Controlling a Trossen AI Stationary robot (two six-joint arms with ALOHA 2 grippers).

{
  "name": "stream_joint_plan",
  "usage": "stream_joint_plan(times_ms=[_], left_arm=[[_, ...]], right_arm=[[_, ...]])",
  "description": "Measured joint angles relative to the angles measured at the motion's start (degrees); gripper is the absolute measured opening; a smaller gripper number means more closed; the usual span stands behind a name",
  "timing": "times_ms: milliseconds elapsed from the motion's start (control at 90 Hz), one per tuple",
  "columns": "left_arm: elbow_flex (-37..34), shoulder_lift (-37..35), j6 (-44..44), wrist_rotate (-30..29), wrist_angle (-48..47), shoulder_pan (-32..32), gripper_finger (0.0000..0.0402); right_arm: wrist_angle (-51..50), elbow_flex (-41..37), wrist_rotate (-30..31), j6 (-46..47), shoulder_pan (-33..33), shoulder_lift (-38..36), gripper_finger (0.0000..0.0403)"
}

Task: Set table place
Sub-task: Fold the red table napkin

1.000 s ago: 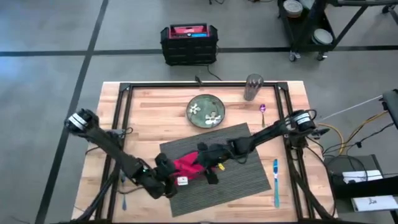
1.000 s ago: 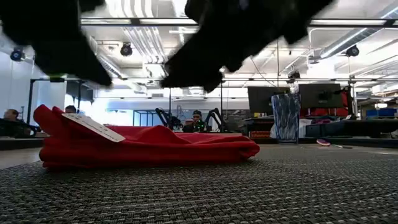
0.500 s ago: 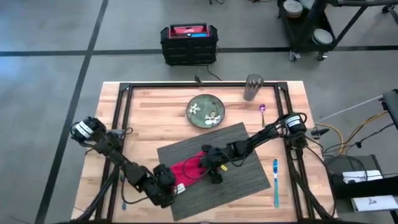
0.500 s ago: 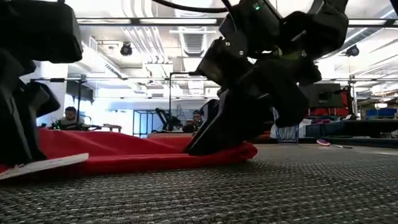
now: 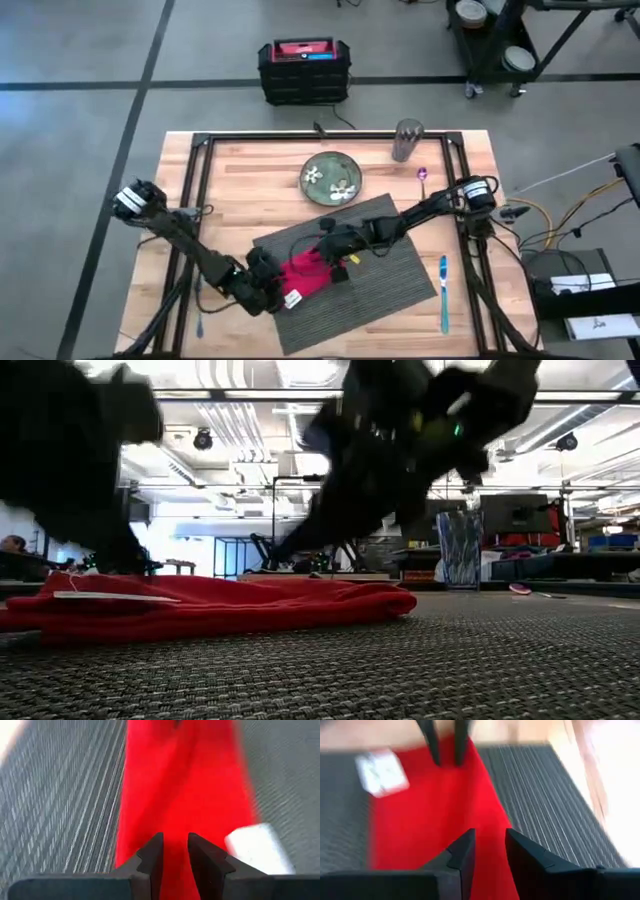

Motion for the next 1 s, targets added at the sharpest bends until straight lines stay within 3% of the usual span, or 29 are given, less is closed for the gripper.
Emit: stream_joint_plan(times_ms=[111, 422, 556, 644, 800, 1000], left_arm=[[-0.6, 0.9, -2.4, 3.2, 0.7, -0.8, 0.0075], [0.1, -1.6, -2.8, 2.8, -2.2, -3.0, 0.0075], [2.9, -4.7, 1.1, -0.8, 0.8, -2.7, 0.0075], [2.8, -4.2, 5.3, -1.5, 5.7, -2.5, 0.0075], [2.5, 0.5, 8.6, -0.8, 12.7, -1.4, 0.0075], [2.4, 6.8, 5.6, 5.7, 14.6, -1.6, 0.0075]], right_arm=[[-6.5, 0.0, -0.3, -0.2, -0.7, 0.1, 0.0078], [-16.0, 1.2, 0.7, 1.0, -1.1, -4.5, 0.0055], [-19.4, 2.8, -7.7, 2.4, -0.8, -9.9, 0.0052], [-15.2, 1.4, -13.3, 3.1, 0.5, -10.2, 0.0056], [0.5, -2.2, -13.8, 2.4, 3.5, -5.8, 0.0061], [0.9, -2.2, -12.8, 0.3, 4.3, 1.1, 0.0042]])
